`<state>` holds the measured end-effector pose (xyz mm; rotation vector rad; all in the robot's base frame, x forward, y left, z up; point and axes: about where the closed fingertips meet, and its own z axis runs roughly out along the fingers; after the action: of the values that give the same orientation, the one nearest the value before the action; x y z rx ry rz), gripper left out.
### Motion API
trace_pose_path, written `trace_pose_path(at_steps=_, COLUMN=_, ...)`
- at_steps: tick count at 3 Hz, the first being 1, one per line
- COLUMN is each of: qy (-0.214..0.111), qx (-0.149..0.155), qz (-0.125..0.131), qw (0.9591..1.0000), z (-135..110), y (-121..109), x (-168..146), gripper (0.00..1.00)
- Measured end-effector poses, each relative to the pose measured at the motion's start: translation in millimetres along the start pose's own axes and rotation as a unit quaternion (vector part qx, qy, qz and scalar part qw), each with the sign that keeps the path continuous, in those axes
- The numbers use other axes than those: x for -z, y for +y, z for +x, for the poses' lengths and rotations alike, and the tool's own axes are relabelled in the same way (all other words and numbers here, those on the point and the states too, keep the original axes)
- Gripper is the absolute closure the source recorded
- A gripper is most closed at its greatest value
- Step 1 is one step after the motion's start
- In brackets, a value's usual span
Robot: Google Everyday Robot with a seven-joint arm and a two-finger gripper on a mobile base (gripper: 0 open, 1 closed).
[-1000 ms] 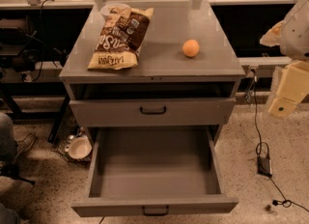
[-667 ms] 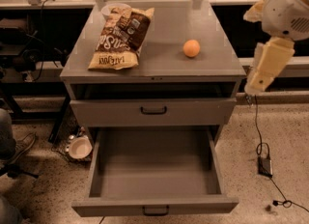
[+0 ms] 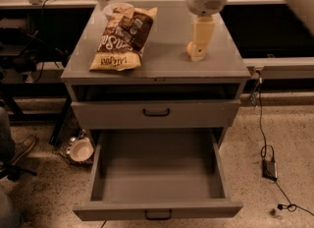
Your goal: Place brown chip bag into middle drawer
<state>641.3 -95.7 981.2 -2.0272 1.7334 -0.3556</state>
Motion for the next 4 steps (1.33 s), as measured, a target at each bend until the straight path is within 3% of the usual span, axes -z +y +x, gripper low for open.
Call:
trace_pose_path(at_steps=2, qy=-0.011, qx=0.024, qz=0.003, qw=0.9996, z=-22, y=-7, x=-12, gripper=0.00)
trace_pose_path(at_steps=3, qy=-0.033, qx=0.056, qz=0.029, qw=0.9975, z=-37, y=-26, x=-36, gripper=0.00)
trace_pose_path(at_steps=4, qy=-0.059, qx=0.099, qz=0.067, qw=0.9911, z=-63, y=-64, x=-66, gripper=0.00)
